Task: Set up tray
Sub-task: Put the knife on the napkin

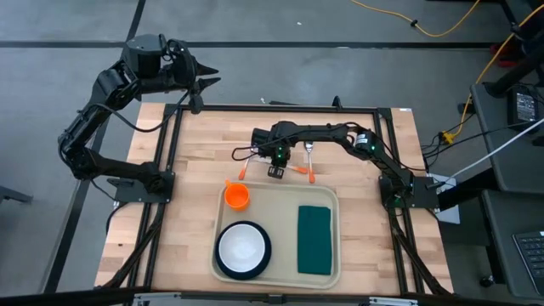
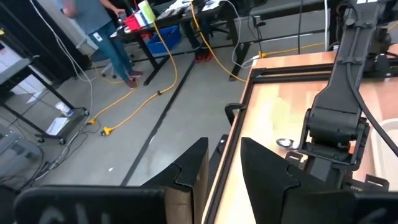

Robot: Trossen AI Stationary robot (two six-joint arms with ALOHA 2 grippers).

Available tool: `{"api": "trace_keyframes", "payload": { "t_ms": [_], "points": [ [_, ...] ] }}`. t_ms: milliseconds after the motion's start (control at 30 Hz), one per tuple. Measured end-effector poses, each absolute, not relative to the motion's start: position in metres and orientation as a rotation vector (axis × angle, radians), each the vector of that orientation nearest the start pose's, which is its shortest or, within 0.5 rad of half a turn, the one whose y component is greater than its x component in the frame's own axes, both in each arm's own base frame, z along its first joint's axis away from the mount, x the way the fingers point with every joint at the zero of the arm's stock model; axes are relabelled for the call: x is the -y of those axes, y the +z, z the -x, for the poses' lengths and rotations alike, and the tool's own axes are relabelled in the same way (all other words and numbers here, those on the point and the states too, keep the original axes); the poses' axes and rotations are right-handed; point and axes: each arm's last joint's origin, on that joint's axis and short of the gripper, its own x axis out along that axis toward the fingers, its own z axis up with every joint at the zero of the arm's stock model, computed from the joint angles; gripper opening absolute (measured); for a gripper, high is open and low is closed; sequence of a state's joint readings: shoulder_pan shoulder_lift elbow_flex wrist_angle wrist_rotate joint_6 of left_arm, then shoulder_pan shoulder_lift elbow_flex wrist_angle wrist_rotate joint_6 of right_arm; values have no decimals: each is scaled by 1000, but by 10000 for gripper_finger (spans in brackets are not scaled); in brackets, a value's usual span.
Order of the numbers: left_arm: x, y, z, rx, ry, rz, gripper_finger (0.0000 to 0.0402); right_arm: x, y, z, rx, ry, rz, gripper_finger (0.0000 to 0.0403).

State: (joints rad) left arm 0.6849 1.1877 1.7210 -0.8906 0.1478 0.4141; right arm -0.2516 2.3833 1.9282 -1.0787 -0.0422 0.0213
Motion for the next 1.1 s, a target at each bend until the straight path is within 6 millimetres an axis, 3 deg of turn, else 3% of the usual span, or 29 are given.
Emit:
{"api": "trace_keyframes", "payload": {
  "t_ms": [367,500,1100],
  "points": [
    [-118,491,-151,-434,453,-255,88,116,152,-456,-1482,-220,-200,32],
    [-118,491,-151,-436,452,-262,88,115,158,-458,-1482,-221,-192,9],
    [-118,491,-151,-439,449,-272,88,113,154,-453,-1527,-186,-224,5]
  ]
}}
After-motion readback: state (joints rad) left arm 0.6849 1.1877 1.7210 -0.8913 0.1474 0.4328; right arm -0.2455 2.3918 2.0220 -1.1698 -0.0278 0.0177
